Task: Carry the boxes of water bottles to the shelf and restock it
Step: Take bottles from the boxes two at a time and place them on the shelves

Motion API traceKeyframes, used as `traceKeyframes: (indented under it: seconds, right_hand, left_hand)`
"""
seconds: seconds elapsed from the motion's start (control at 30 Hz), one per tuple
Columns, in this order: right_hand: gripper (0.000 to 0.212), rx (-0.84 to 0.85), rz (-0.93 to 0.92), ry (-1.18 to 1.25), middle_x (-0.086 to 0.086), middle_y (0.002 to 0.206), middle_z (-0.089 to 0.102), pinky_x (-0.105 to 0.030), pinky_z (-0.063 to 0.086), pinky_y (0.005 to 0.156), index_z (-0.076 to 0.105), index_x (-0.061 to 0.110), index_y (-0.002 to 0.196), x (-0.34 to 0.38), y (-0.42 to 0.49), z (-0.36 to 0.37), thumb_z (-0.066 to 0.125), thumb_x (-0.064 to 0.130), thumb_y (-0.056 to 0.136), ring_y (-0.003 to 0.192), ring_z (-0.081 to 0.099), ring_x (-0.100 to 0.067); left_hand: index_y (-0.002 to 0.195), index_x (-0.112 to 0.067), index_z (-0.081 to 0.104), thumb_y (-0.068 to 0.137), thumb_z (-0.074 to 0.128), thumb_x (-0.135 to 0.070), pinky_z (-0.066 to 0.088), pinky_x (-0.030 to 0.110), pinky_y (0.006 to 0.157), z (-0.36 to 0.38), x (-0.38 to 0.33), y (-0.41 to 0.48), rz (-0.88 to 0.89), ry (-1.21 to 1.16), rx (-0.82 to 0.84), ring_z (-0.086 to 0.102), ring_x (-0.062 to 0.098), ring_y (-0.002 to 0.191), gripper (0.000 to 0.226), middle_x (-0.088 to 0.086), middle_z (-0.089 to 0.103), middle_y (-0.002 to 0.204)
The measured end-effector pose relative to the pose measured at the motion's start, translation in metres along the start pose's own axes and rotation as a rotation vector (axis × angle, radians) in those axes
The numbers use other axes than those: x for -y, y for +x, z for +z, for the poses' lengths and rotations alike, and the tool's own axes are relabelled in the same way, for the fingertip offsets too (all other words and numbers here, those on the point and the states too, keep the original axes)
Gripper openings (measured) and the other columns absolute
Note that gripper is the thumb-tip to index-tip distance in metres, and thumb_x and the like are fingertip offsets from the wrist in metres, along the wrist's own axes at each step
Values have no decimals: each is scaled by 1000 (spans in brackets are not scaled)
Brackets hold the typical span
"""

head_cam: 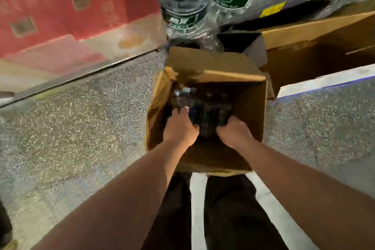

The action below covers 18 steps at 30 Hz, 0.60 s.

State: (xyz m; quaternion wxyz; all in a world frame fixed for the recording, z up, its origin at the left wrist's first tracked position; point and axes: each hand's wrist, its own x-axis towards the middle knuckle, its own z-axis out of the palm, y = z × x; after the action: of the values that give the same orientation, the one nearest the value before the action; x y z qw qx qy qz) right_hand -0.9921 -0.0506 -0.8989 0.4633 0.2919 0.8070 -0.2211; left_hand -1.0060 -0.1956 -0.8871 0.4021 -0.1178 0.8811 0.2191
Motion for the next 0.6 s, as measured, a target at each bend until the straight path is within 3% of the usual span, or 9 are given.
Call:
traceKeyframes:
  seconds: [0.13, 0.23, 0.33, 0.47, 0.6]
  right_hand:
    - [47, -16, 140, 115, -16, 130, 51, -30, 41, 75, 43, 1, 134, -16, 76, 48, 54, 23, 93, 113, 53, -34]
    - [55, -60, 222, 222, -17, 138, 48, -33, 44, 91, 41, 4, 140, -28, 120, 72, 59, 19, 91, 123, 49, -34]
    - [54, -68, 234, 286, -18, 140, 47, -37, 43, 97, 41, 6, 140, -34, 145, 88, 59, 18, 91, 124, 49, -35]
    - [63, -137, 289, 366, -16, 140, 46, -37, 45, 94, 38, 9, 142, -36, 158, 97, 65, 15, 86, 124, 49, -33]
    - [67, -91, 299, 561, -11, 138, 48, -37, 45, 93, 34, 15, 144, -40, 161, 104, 67, 15, 85, 122, 50, -30]
  left_hand:
    - [140, -12, 35, 88, 63, -25, 36, 37, 106, 53, 29, 53, -165, -200, -54, 43, 29, 128, 61, 11, 38, 140]
    - [147, -12, 23, 88, 63, -25, 29, 35, 110, 82, 47, 79, -221, -324, -62, 34, 30, 134, 72, 12, 29, 146]
    - [149, -11, 19, 85, 67, -24, 27, 36, 113, 103, 57, 96, -240, -374, -51, 31, 29, 137, 81, 13, 27, 149]
    - [149, -14, 21, 81, 72, -18, 32, 42, 113, 117, 60, 110, -302, -504, -57, 33, 28, 137, 85, 10, 32, 148]
    - [151, -15, 18, 82, 71, -15, 31, 36, 110, 118, 59, 112, -326, -541, -67, 30, 25, 139, 87, 7, 26, 151]
